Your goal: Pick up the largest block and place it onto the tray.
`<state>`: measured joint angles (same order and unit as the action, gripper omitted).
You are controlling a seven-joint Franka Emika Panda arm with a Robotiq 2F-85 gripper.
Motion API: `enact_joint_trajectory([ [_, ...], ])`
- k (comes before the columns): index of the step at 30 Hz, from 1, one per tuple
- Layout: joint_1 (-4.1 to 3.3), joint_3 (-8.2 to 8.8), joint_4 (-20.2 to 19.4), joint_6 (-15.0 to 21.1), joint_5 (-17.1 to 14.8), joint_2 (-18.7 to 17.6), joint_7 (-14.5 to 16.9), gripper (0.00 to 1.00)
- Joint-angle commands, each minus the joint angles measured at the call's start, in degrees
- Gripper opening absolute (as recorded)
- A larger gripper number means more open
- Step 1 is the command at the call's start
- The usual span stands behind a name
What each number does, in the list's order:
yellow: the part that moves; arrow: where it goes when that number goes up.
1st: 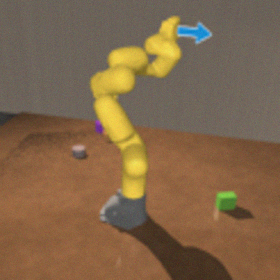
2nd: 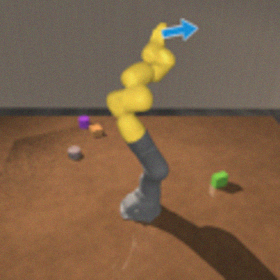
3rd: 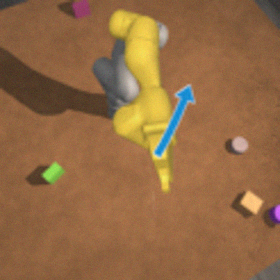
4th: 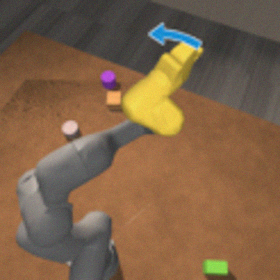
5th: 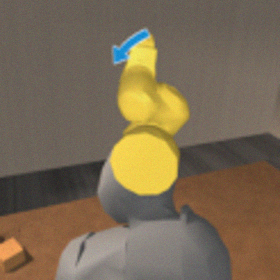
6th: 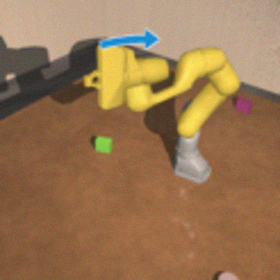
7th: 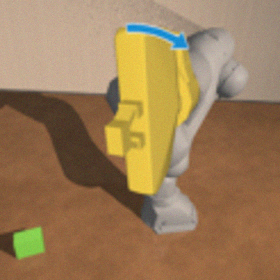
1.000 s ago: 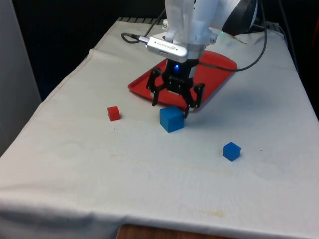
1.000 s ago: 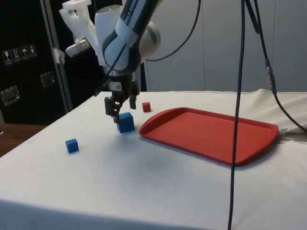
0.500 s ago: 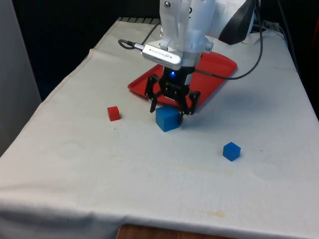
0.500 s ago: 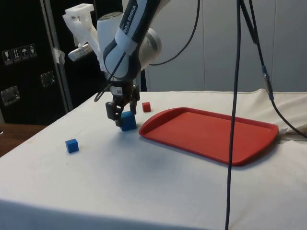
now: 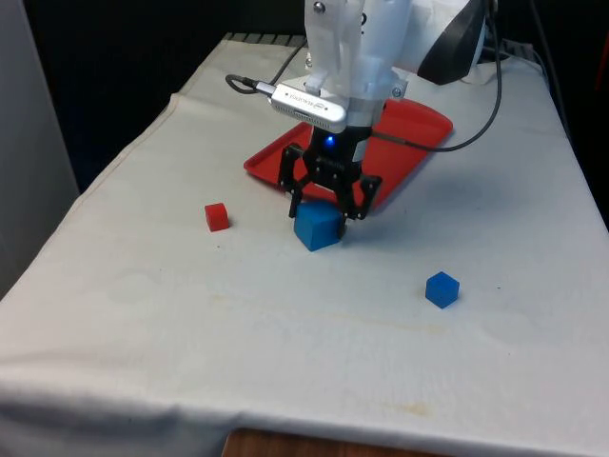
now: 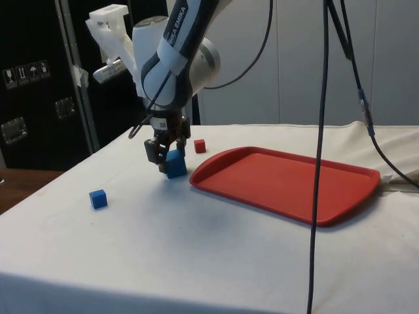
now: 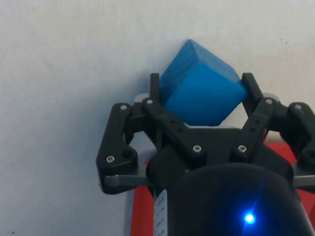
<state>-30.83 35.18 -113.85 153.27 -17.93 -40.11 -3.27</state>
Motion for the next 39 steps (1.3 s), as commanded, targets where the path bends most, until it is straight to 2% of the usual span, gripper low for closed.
enact_joint_trajectory([
  [1,0.06,-0.06,-0.2,0.2,-0.1,0.1,0.1,0.46],
  [8,-0.06,0.63,0.0,-0.1,0.0,0.2,0.0,0.46],
  [15,-0.86,3.09,-0.2,-2.8,0.7,3.0,-0.3,0.46],
  [16,-0.40,2.41,0.1,-2.2,0.2,2.7,0.2,0.46],
  [17,-0.92,3.32,-0.1,-3.2,0.9,3.4,-0.3,0.46],
  [22,-1.55,4.98,0.1,-5.0,1.1,5.2,-0.6,0.46],
  [23,-0.92,4.13,0.1,-4.2,0.4,4.9,0.1,0.46],
  [24,-1.66,5.21,0.1,-5.3,1.1,5.5,-0.6,0.46],
  [26,-1.95,5.79,0.3,-6.2,1.3,6.2,-1.0,0.46],
  [33,-2.29,6.82,1.8,-9.5,2.5,8.0,-2.7,0.46],
  [34,-1.72,6.02,1.6,-8.3,1.8,7.7,-1.8,0.46],
  [35,-2.29,6.93,2.1,-9.9,2.6,8.3,-2.8,0.46],
  [39,-2.52,7.56,2.9,-11.6,3.2,9.3,-3.3,0.46],
])
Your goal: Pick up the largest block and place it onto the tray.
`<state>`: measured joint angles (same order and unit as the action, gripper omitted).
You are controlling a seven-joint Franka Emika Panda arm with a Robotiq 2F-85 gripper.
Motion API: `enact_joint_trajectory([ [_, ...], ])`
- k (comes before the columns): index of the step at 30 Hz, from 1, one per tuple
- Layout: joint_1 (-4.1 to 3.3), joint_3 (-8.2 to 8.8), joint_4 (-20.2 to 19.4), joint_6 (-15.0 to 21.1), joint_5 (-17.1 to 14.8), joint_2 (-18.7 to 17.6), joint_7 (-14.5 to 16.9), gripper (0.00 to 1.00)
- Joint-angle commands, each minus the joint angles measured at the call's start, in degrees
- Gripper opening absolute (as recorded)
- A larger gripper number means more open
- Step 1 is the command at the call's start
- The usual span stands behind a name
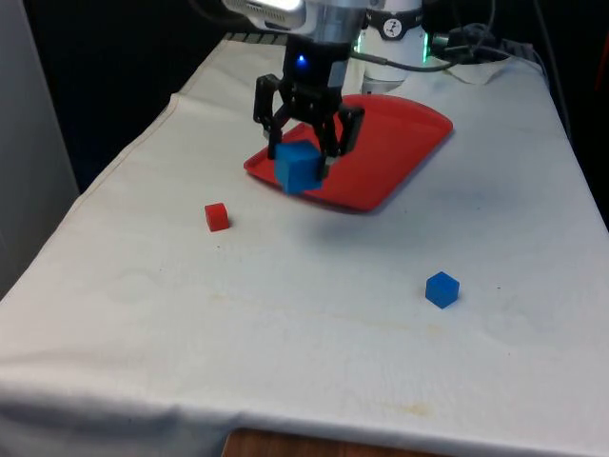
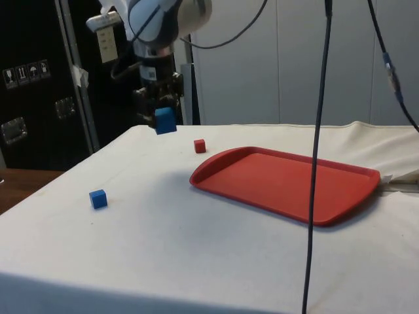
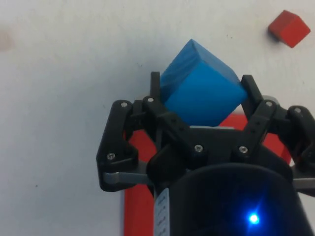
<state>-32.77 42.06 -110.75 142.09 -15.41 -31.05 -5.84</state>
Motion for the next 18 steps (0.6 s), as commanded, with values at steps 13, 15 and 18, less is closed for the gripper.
enact_joint_trajectory([
  [13,-1.49,1.72,-2.8,-1.5,3.2,5.3,-0.7,0.46],
  [15,-1.49,1.66,-3.5,-1.3,3.8,6.4,-0.7,0.46],
  [18,-1.55,1.72,-4.3,-1.4,4.9,8.1,-0.9,0.46],
])
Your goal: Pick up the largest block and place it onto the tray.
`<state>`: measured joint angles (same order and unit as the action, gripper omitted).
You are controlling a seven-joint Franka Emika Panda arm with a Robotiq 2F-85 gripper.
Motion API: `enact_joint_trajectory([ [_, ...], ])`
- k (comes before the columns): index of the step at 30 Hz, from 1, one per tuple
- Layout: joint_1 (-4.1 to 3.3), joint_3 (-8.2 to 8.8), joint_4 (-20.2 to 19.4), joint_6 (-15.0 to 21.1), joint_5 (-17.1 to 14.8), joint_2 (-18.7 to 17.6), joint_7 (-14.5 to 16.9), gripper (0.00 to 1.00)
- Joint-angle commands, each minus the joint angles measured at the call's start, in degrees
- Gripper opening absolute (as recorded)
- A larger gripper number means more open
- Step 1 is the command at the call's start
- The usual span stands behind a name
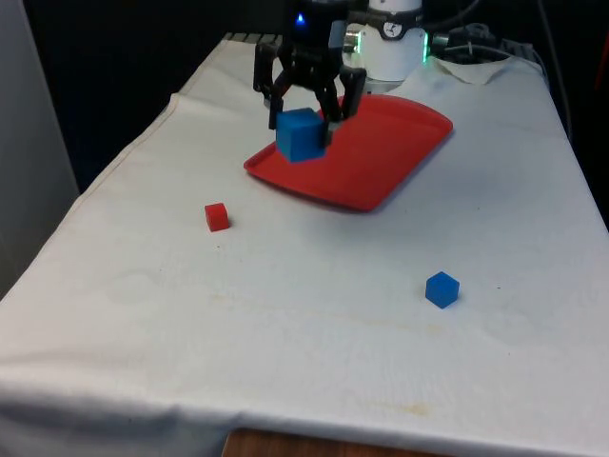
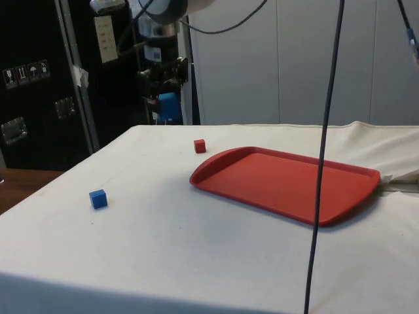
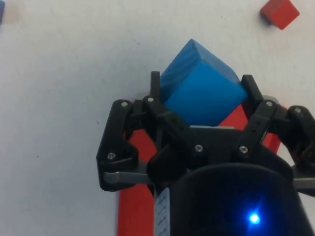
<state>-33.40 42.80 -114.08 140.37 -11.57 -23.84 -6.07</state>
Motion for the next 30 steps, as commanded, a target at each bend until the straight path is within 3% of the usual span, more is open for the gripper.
enact_joint_trajectory([
  [1,-0.92,0.97,-1.3,0.3,1.4,1.5,-0.7,0.46],
  [2,-0.06,0.00,-0.7,0.0,0.8,1.3,-0.1,0.46],
  [3,-0.92,0.92,-1.8,0.3,2.2,2.8,-0.8,0.46],
  [9,-0.86,0.74,-4.2,0.2,4.8,6.6,-1.0,0.46],
  [10,-0.17,0.00,-3.7,0.0,3.7,6.1,-0.3,0.46],
  [11,-0.86,0.74,-4.5,0.1,5.2,7.2,-1.0,0.46],
  [13,-0.92,0.80,-5.2,0.0,5.9,8.4,-1.1,0.46],
  [19,-0.86,0.80,-7.2,-1.1,9.0,13.1,-1.7,0.46],
  [20,-0.23,0.00,-6.2,-1.5,7.6,12.3,-0.7,0.46],
  [21,-0.86,0.74,-7.4,-1.4,9.5,13.8,-1.8,0.46],
  [28,-0.57,0.29,-10.1,-1.8,12.4,17.5,-2.2,0.46],
  [29,-0.23,-0.17,-8.9,-2.5,10.8,16.5,-1.3,0.46],
  [30,-0.52,0.23,-10.4,-1.7,12.7,17.9,-2.1,0.46],
])
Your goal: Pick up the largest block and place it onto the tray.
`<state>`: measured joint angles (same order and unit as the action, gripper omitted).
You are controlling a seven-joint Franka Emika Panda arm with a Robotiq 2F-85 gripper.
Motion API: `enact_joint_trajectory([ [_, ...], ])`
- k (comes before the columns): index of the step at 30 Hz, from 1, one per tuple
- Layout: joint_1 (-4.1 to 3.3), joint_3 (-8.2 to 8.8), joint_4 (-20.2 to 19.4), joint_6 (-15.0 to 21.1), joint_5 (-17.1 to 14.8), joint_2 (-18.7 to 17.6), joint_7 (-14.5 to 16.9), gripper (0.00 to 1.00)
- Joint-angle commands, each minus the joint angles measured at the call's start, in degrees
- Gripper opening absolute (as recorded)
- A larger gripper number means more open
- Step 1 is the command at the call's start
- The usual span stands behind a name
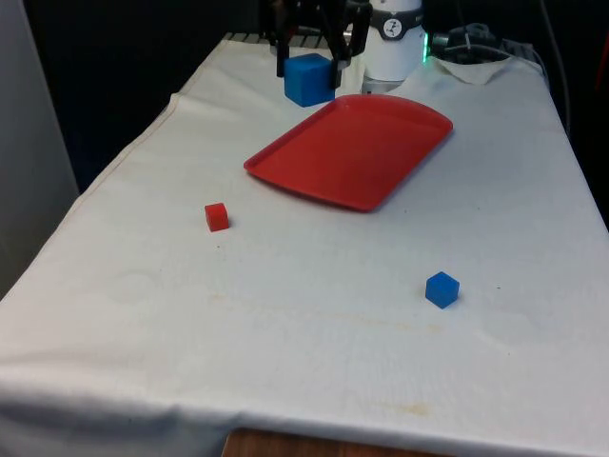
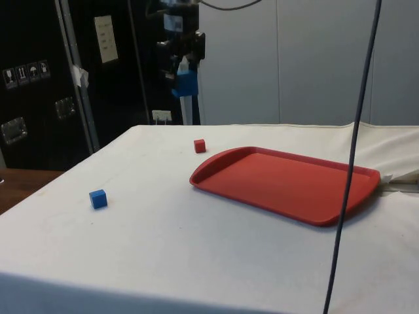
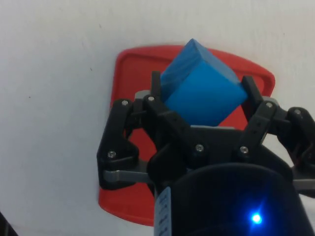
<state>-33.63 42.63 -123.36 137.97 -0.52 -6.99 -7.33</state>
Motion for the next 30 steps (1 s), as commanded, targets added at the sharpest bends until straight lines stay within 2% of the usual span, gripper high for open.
enact_joint_trajectory([
  [1,-0.23,0.40,-1.5,0.7,1.8,1.4,-0.8,0.46],
  [5,-0.11,0.29,-3.6,1.1,2.6,3.0,-0.3,0.46],
  [6,0.00,0.00,-2.4,0.3,1.1,1.9,0.3,0.46],
  [7,-0.11,0.34,-4.0,1.3,2.8,3.3,-0.2,0.46],
  [8,-0.06,0.29,-4.6,1.3,3.0,3.8,-0.1,0.46],
  [13,0.11,0.29,-6.4,1.5,3.8,5.3,0.3,0.46],
  [14,0.06,0.06,-5.3,0.5,2.4,4.4,0.9,0.46],
  [15,0.11,0.29,-6.8,1.5,3.9,5.6,0.5,0.46],
  [18,0.29,0.29,-8.2,1.7,4.5,6.6,0.9,0.46],
  [21,0.52,0.29,-9.7,2.0,4.8,7.6,1.5,0.46],
  [22,0.34,0.11,-8.4,1.0,3.3,6.5,1.9,0.46],
  [23,0.57,0.29,-10.0,2.1,4.8,7.8,1.7,0.46],
  [30,0.86,0.34,-12.5,2.6,5.4,9.4,2.7,0.46],
])
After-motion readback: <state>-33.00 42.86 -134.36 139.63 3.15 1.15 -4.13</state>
